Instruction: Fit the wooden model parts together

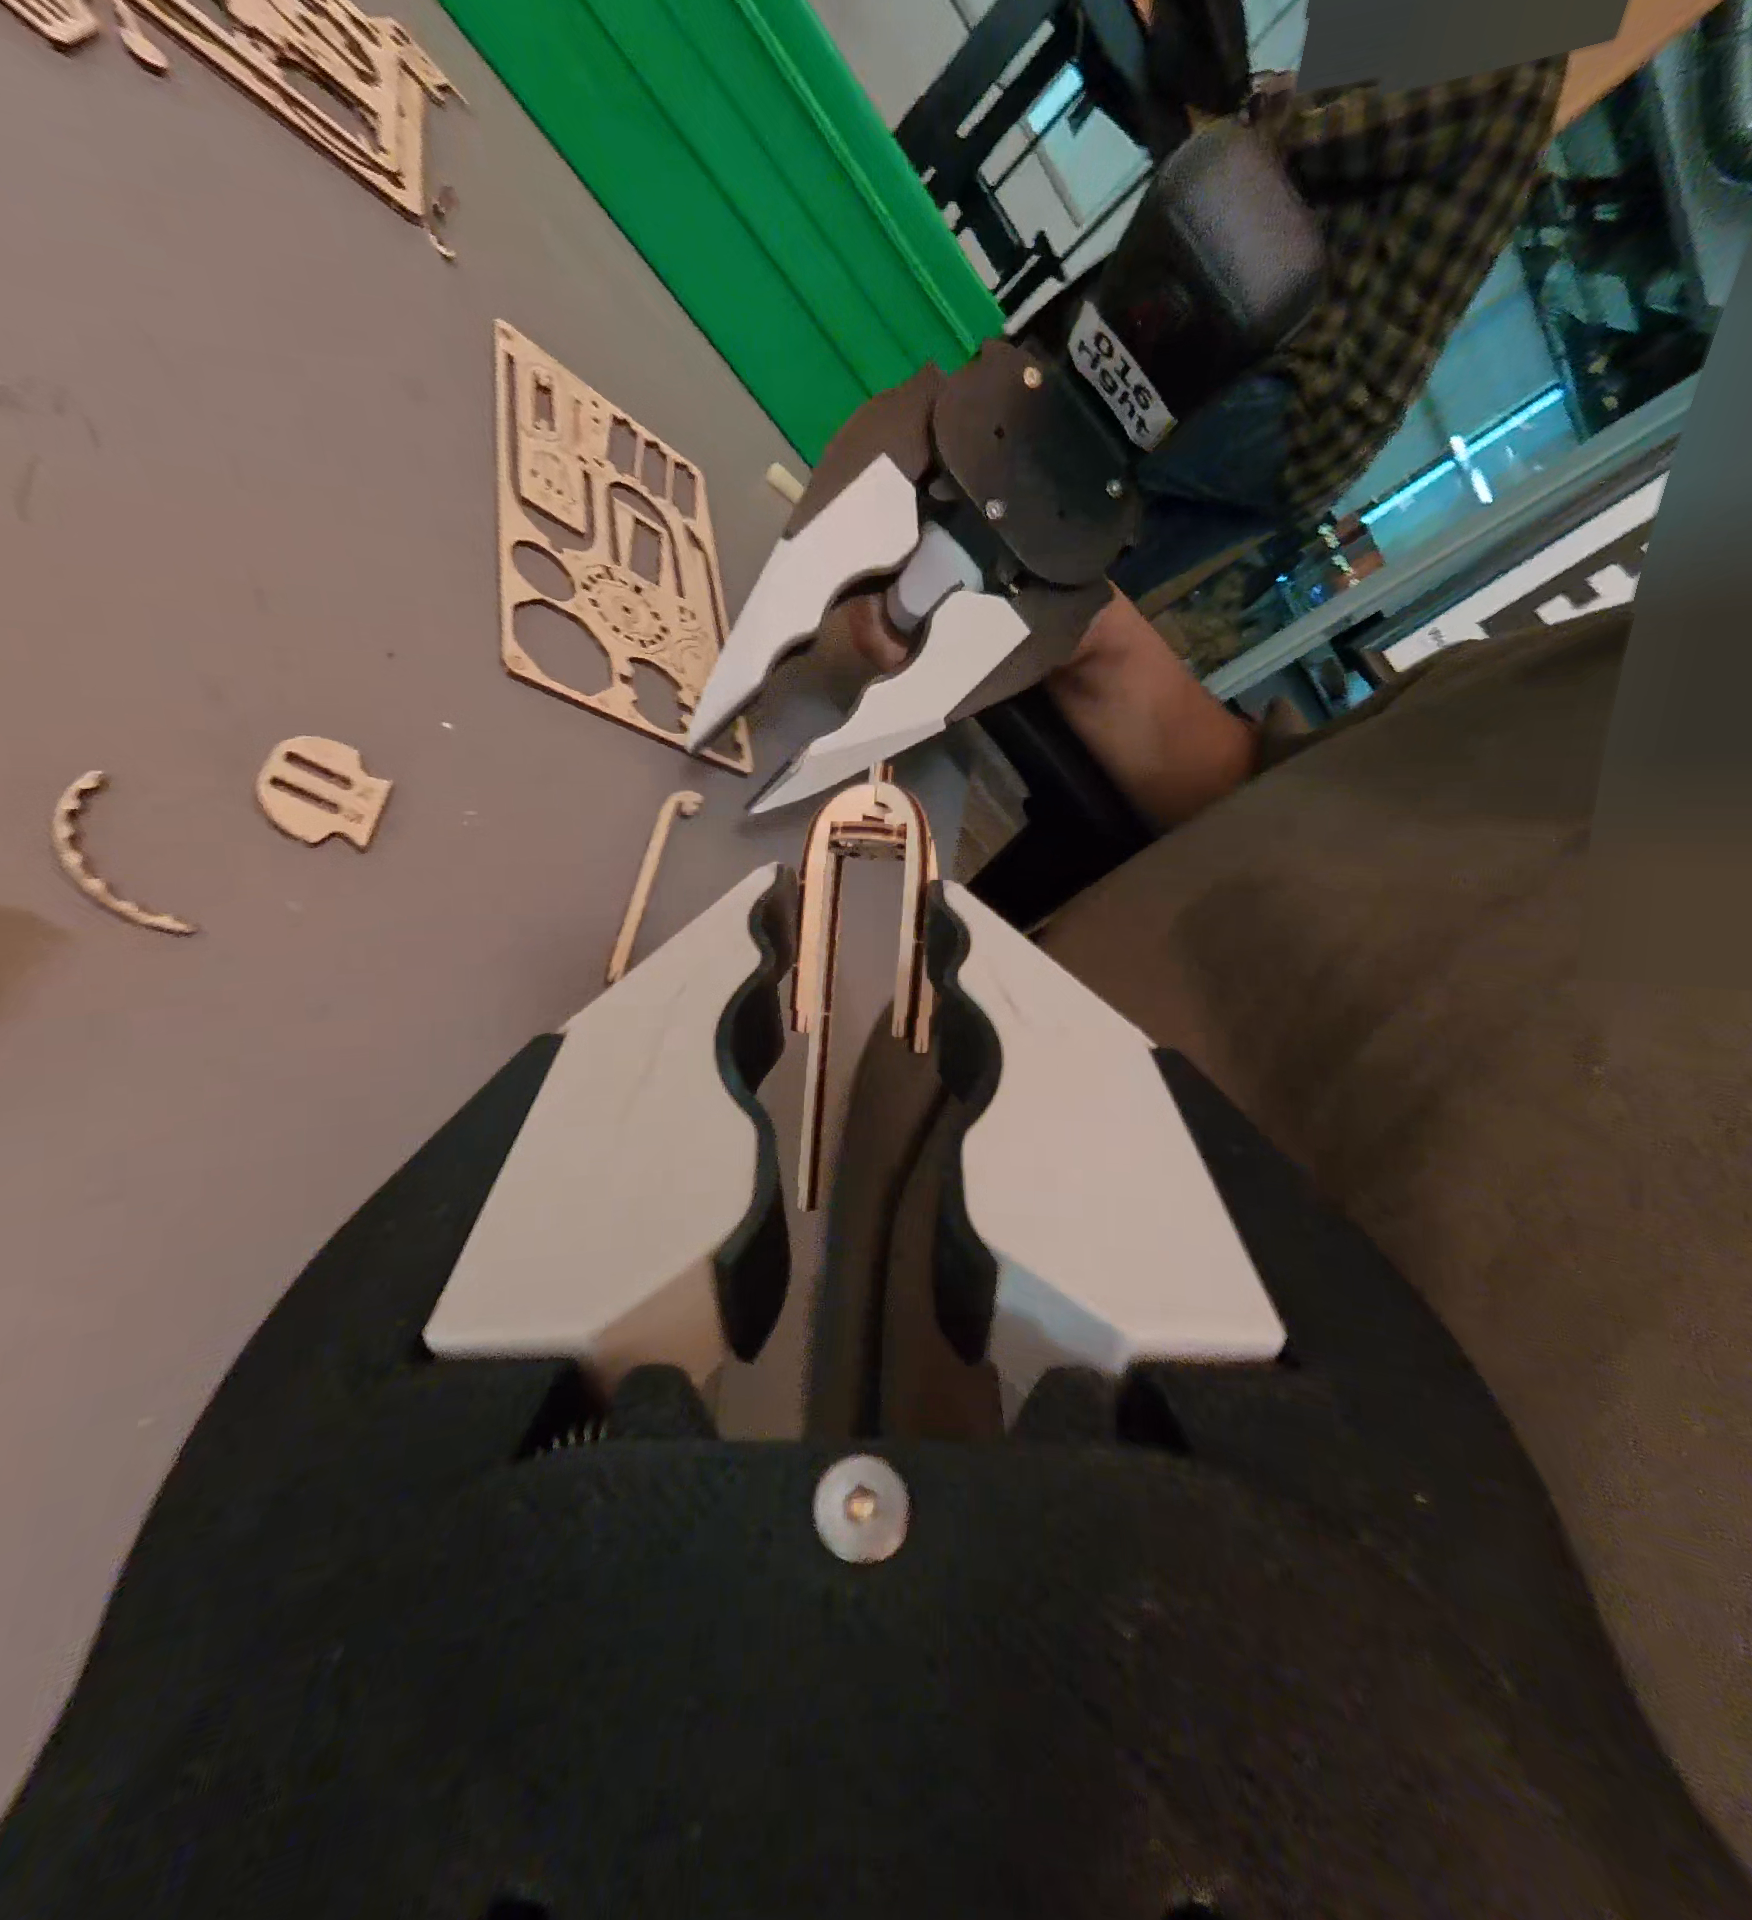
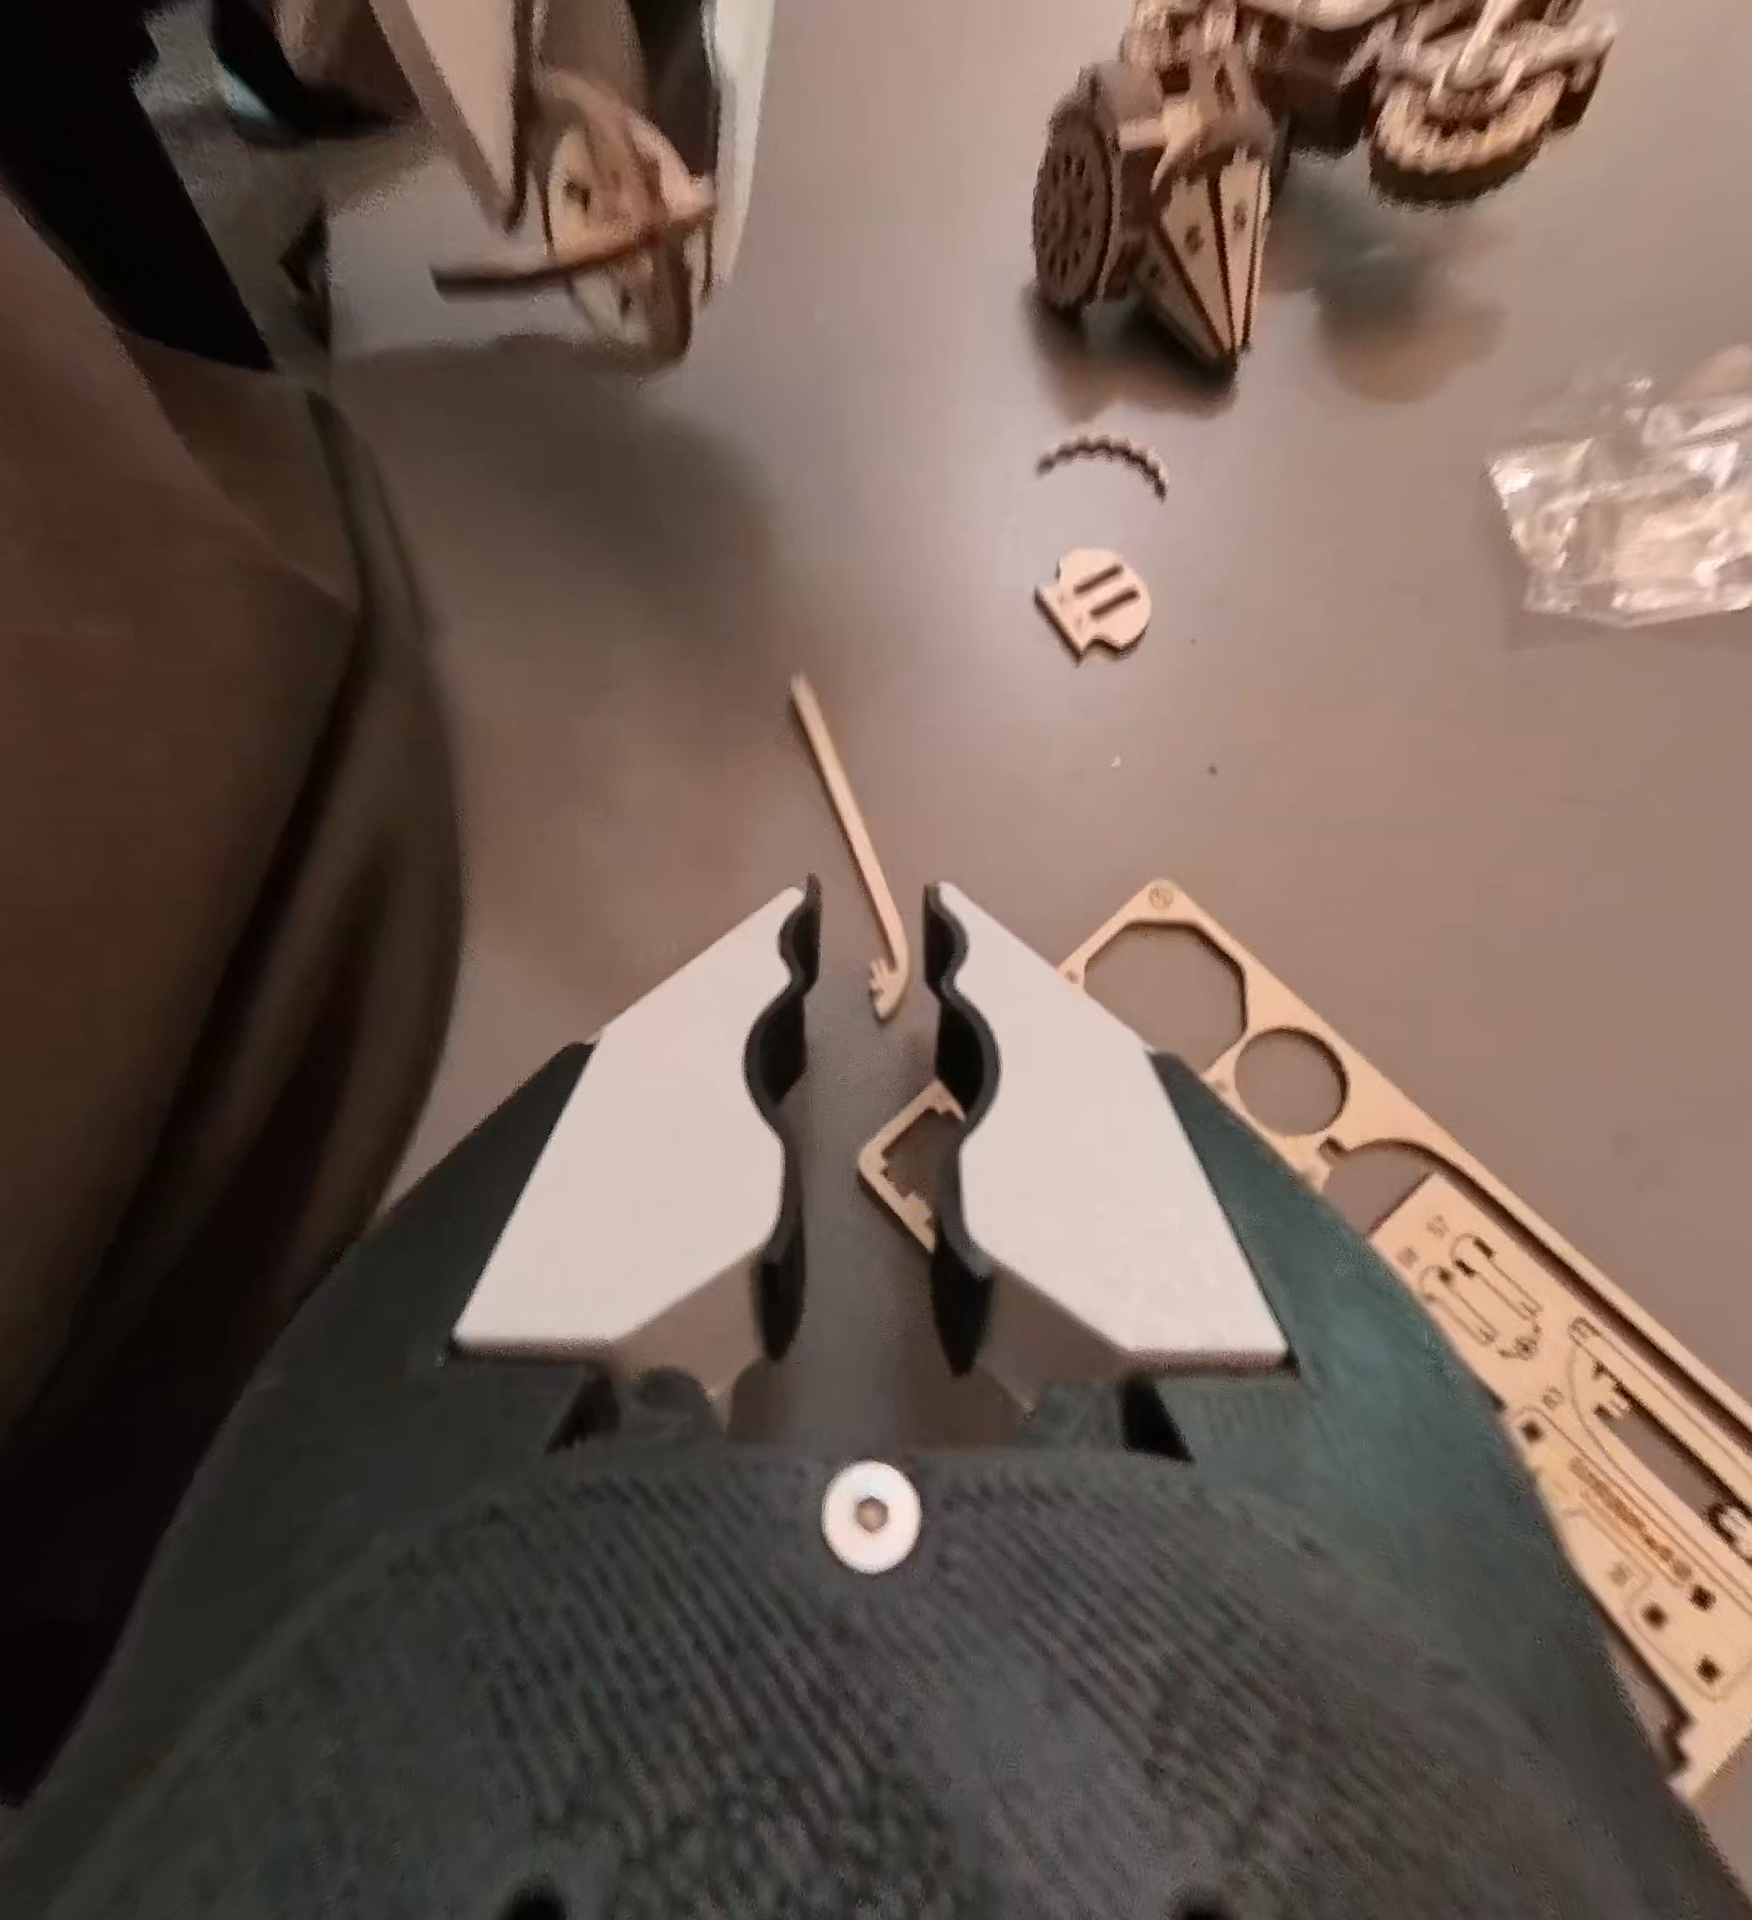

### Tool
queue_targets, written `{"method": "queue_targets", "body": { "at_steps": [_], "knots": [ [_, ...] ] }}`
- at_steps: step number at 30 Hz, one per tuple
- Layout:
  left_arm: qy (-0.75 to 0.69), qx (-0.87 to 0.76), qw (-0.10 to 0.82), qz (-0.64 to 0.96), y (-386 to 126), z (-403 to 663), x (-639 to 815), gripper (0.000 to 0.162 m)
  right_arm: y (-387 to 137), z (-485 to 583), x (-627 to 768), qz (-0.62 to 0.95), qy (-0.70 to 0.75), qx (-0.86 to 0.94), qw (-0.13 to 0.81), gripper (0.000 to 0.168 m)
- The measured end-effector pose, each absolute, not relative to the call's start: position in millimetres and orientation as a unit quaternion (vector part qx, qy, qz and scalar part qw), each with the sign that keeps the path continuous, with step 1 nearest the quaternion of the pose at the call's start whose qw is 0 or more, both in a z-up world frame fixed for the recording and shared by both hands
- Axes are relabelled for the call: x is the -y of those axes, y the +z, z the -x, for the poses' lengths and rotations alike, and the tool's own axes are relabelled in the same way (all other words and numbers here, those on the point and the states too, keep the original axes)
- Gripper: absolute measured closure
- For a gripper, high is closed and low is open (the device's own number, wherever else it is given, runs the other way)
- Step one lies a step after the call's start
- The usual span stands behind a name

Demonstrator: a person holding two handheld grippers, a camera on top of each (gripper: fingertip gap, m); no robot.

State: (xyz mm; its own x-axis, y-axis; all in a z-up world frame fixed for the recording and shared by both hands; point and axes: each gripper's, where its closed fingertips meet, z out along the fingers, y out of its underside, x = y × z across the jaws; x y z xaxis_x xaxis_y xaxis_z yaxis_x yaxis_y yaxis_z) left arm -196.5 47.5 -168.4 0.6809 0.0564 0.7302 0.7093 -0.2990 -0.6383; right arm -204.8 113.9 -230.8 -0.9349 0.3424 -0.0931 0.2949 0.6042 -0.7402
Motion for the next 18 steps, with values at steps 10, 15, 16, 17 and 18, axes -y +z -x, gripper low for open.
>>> {"method": "queue_targets", "body": {
  "at_steps": [10,15,16,17,18],
  "knots": [
    [-0.387,0.218,0.528,0.724,-160.4,175.4,-69.6,0.138,-153.2,181.7,-74.8,0.153,0.593,0.788,-0.066,0.142],
    [-0.406,0.205,0.52,0.723,-161.0,167.8,-72.2,0.138,-150.6,173.1,-74.3,0.145,0.602,0.779,-0.104,0.136],
    [-0.409,0.205,0.518,0.723,-161.1,166.9,-72.5,0.138,-150.5,172.2,-73.6,0.144,0.602,0.779,-0.106,0.136],
    [-0.41,0.203,0.518,0.722,-161.2,166.3,-72.8,0.138,-150.8,171.7,-72.8,0.142,0.601,0.78,-0.106,0.136],
    [-0.412,0.203,0.518,0.722,-161.1,165.6,-73.2,0.138,-151.5,171.1,-72.0,0.14,0.599,0.781,-0.105,0.136]
  ]
}}
